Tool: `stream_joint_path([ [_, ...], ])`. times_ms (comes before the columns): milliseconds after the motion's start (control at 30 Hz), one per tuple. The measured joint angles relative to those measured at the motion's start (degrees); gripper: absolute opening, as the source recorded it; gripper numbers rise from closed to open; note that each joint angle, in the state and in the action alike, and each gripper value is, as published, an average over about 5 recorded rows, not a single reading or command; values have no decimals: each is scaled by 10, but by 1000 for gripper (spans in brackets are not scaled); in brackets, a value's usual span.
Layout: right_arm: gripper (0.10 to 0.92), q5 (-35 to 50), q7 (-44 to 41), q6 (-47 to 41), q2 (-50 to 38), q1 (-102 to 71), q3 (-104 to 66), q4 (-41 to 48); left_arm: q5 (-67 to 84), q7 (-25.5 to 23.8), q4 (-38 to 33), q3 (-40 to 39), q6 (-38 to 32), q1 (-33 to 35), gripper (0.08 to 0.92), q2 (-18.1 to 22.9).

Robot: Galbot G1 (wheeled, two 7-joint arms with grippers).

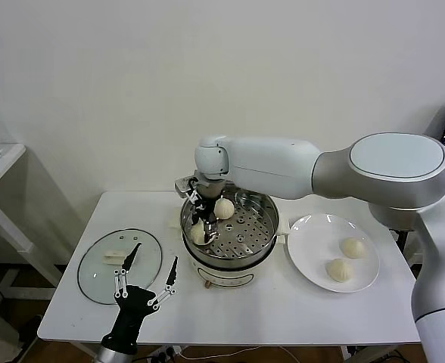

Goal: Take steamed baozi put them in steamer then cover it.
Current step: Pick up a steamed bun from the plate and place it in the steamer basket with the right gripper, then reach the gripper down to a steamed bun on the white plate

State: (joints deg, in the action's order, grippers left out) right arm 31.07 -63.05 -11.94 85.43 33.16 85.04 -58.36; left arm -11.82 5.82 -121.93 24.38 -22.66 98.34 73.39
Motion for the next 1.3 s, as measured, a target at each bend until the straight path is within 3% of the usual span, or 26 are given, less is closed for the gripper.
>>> stream_joint_path([
  [133, 815, -5, 1, 0, 0, -2, -3, -1, 0, 0, 0, 1, -1, 1, 823, -1],
  [467, 823, -36, -15, 11, -49, 22, -22, -45, -1, 0, -3, -1, -1, 2, 823, 1],
  [933, 823, -99, -91, 62, -293, 73, -51, -120, -3, 0, -3, -10, 3, -4, 823, -3],
  [1300, 823, -171, -107, 96, -446, -15, -78, -128, -7, -1, -1, -6, 5, 2, 823, 1],
])
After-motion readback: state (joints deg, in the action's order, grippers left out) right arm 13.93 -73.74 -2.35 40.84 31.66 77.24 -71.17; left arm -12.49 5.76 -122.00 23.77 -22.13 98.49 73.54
